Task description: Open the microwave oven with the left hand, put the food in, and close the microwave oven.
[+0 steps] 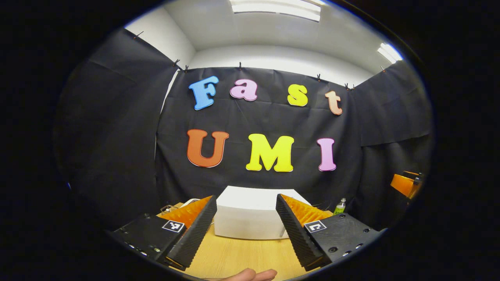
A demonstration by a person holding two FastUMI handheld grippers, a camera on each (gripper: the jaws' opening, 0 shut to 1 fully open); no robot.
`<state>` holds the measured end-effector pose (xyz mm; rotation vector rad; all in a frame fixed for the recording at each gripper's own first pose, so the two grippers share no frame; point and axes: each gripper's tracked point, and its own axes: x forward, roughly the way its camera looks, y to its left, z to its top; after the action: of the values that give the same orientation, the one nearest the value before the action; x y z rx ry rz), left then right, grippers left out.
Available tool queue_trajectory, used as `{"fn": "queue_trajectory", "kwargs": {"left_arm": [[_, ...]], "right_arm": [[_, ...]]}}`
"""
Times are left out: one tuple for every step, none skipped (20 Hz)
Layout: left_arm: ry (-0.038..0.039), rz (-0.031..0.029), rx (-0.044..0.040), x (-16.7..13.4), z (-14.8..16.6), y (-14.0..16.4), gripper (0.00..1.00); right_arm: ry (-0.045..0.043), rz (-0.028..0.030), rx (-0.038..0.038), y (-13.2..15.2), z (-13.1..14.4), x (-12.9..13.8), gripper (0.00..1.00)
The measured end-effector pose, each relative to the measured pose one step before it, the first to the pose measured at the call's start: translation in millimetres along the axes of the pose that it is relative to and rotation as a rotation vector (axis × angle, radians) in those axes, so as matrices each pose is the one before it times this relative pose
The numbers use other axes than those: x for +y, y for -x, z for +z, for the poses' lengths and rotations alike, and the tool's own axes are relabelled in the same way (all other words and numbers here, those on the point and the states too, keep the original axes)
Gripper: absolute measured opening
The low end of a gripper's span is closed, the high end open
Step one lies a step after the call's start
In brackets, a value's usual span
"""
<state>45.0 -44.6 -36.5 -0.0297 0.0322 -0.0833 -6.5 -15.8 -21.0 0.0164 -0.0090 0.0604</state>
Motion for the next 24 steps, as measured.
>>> {"fn": "queue_trajectory", "kwargs": {"left_arm": [[-0.00655, 0.01634, 0.01559, 1.32, -8.39, -9.93, 0.95], [-0.00680, 0.00385, 0.01049, -2.60, -7.74, -9.49, 0.95], [0.00033, -0.00600, 0.00796, -8.05, -7.46, -10.37, 0.95], [0.00479, -0.01502, 0.00841, -9.13, -8.41, -10.44, 0.95], [0.00541, -0.01265, 0.00840, -8.87, -10.09, -12.22, 0.95], [0.00382, -0.00715, 0.00827, -6.13, -8.94, -10.95, 0.95], [0.00761, -0.01067, 0.00978, -8.82, -11.04, -11.96, 0.95], [0.00963, -0.01806, 0.01237, -12.02, -12.13, -12.23, 0.95], [0.01036, -0.01876, 0.01222, -11.13, -10.85, -12.30, 0.95], [0.00379, -0.01966, 0.00614, -11.62, -9.97, -11.40, 0.95], [-0.00691, -0.01648, 0.00809, -10.40, -9.77, -11.55, 0.95], [-0.01375, -0.01019, 0.01079, -9.21, -11.12, -11.96, 0.95], [-0.00713, -0.00364, 0.00638, -6.70, -8.95, -11.20, 0.95], [-0.00251, -0.00370, 0.01081, -6.36, -8.99, -11.05, 0.95], [0.00072, -0.00764, 0.01497, -9.00, -11.12, -8.75, 0.95], [0.00095, -0.00720, 0.01434, -7.51, -9.55, -10.01, 0.95], [-0.00237, -0.00222, 0.01537, -4.92, -10.12, -8.41, 0.95], [-0.00462, -0.00648, 0.01690, -5.60, -9.96, -8.11, 0.96], [-0.00580, -0.00919, 0.01888, -7.75, -10.40, -8.94, 0.96], [-0.00538, -0.00369, 0.01739, -5.61, -10.32, -8.19, 0.96], [-0.00372, -0.00079, 0.01200, -4.04, -7.20, -7.85, 0.96], [-0.00192, 0.01111, 0.01936, -0.48, -9.55, -7.84, 0.96], [0.00128, 0.00614, 0.01550, -0.73, -7.56, -8.43, 0.95], [0.00178, 0.00042, 0.01600, -1.30, -7.36, -8.42, 0.96]], "right_arm": [[0.00195, 0.00919, -0.00153, -0.10, -3.23, -1.00, 0.99], [0.00011, 0.00814, -0.00294, 0.43, -1.95, -1.28, 0.99], [-0.00006, 0.00420, -0.00288, -0.72, -2.47, -3.58, 0.99], [-0.00117, -0.00021, -0.00445, -1.53, -2.03, -4.17, 1.00], [-0.00288, -0.00009, -0.00434, -1.81, -2.51, -5.03, 1.00], [-0.00531, -0.00540, -0.00475, -3.25, -1.81, -5.97, 1.00], [-0.00217, -0.00695, -0.00262, -3.15, -3.39, -7.25, 0.92], [-0.00003, -0.00871, -0.00273, -2.38, -2.70, -6.93, 0.91], [0.00128, -0.00721, -0.00173, -2.77, -3.40, -7.11, 0.92], [-0.00087, -0.00338, -0.00225, -2.18, -2.93, -6.39, 0.91], [-0.00424, 0.00143, -0.00051, -1.93, -3.32, -4.65, 1.00], [-0.00360, 0.00394, 0.00454, -2.18, -3.80, -4.22, 0.91], [0.00019, -0.00246, 0.00784, -2.70, -6.83, -7.19, 0.92], [0.00194, -0.00700, 0.00797, -2.97, -4.50, -8.06, 0.91], [0.00055, -0.01253, 0.00668, -3.89, -4.89, -9.09, 0.91], [0.00380, -0.01345, 0.00835, -3.30, -3.89, -8.25, 0.91], [0.00649, -0.01023, 0.00983, -2.87, -5.40, -7.23, 0.91], [0.00520, -0.01021, 0.00880, -2.85, -3.83, -7.69, 0.91], [0.00183, -0.00816, 0.00625, -2.27, -3.19, -6.11, 0.91], [-0.00022, -0.00789, 0.00730, -2.60, -3.30, -5.30, 0.92], [-0.00040, -0.00668, 0.00722, -1.65, -4.72, -6.03, 0.92], [0.00012, -0.00509, 0.00792, -2.53, -4.21, -5.48, 1.00], [-0.00174, -0.00517, 0.01065, -1.71, -5.91, -4.80, 0.92], [-0.00686, -0.00536, 0.00780, -1.61, -4.27, -5.02, 0.92]]}}
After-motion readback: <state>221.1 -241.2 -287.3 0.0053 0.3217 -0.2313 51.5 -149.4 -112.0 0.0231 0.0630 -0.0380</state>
